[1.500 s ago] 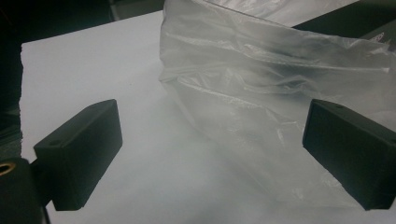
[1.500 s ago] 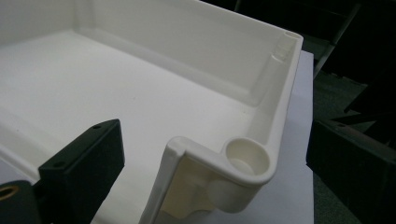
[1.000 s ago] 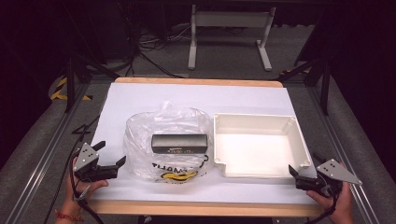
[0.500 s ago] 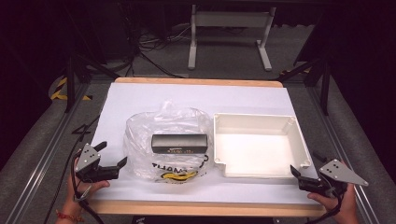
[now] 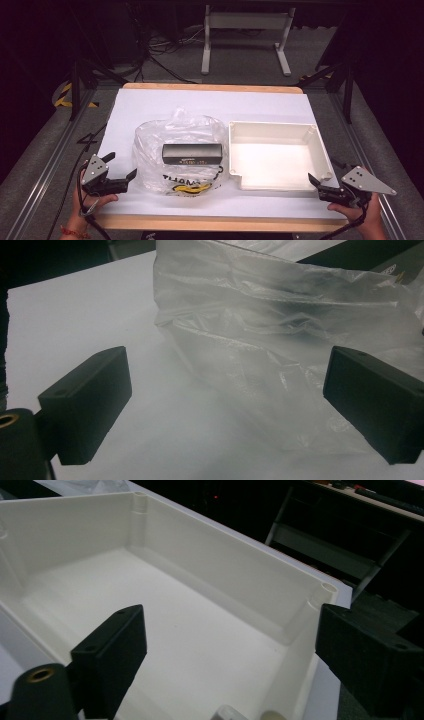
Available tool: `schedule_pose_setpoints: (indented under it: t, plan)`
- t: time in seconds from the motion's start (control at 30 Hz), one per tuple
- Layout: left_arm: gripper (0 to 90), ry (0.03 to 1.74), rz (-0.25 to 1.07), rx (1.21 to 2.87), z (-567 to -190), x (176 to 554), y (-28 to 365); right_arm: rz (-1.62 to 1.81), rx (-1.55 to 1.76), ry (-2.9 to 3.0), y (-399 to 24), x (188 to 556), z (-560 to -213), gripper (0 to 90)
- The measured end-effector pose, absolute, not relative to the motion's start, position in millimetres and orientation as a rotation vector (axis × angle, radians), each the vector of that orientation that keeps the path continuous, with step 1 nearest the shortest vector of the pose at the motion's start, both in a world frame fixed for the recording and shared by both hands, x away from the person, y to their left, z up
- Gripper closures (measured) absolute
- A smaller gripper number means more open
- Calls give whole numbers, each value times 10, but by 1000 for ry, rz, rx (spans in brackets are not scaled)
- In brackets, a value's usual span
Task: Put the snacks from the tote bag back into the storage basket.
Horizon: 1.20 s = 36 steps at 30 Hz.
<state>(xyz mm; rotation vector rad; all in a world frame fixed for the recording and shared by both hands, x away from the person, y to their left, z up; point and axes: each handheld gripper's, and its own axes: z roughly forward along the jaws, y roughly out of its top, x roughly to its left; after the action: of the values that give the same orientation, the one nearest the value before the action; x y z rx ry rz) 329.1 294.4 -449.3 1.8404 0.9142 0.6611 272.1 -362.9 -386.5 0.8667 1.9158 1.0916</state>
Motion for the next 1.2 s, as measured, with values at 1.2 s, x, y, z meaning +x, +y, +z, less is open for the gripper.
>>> schedule_pose_setpoints:
  t: [1.2]
  plan:
    - [61,885,646,1860,-4486,3280,2908,1148,609,2209,-2539,3570,-3783,187]
